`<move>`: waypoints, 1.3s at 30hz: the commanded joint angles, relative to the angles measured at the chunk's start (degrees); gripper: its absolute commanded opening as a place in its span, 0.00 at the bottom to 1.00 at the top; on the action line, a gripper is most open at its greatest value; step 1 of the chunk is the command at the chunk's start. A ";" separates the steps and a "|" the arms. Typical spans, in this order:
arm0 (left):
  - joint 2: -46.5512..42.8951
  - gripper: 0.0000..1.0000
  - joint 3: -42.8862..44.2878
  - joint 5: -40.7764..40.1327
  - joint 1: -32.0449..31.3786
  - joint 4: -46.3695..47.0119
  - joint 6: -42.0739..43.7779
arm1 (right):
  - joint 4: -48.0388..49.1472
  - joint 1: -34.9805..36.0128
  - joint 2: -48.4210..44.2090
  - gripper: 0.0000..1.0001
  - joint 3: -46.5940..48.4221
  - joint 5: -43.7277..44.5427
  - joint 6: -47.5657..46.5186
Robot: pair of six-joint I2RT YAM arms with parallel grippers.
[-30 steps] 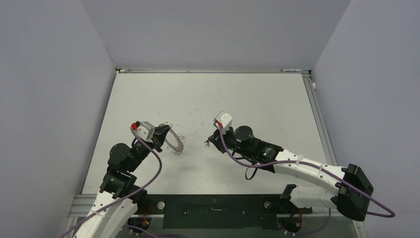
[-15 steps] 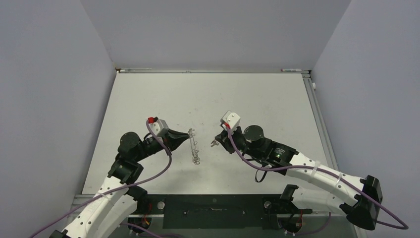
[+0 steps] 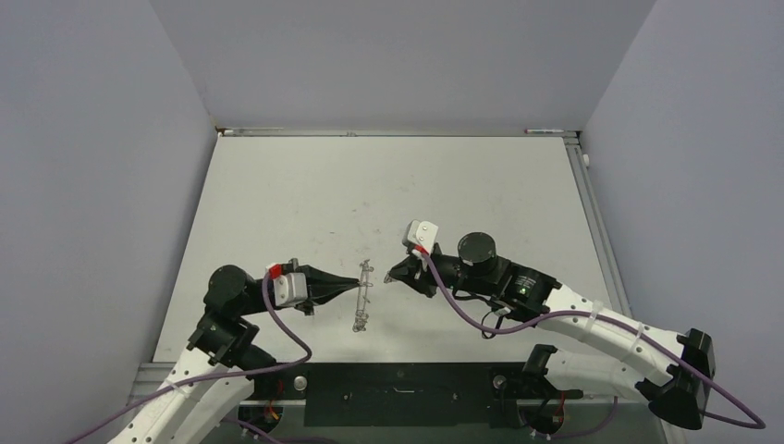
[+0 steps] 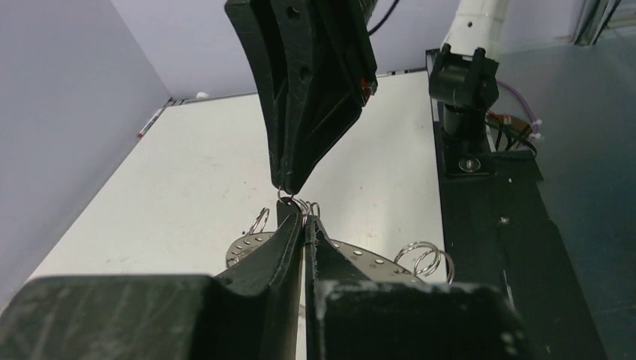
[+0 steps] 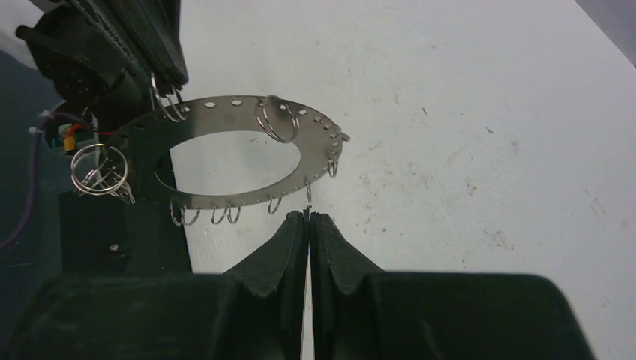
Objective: Put the keys on the keyring
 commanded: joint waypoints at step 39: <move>-4.12 0.00 -3.02 0.58 -3.71 5.97 -4.74 | -7.17 7.71 3.82 0.05 13.21 -8.66 -12.08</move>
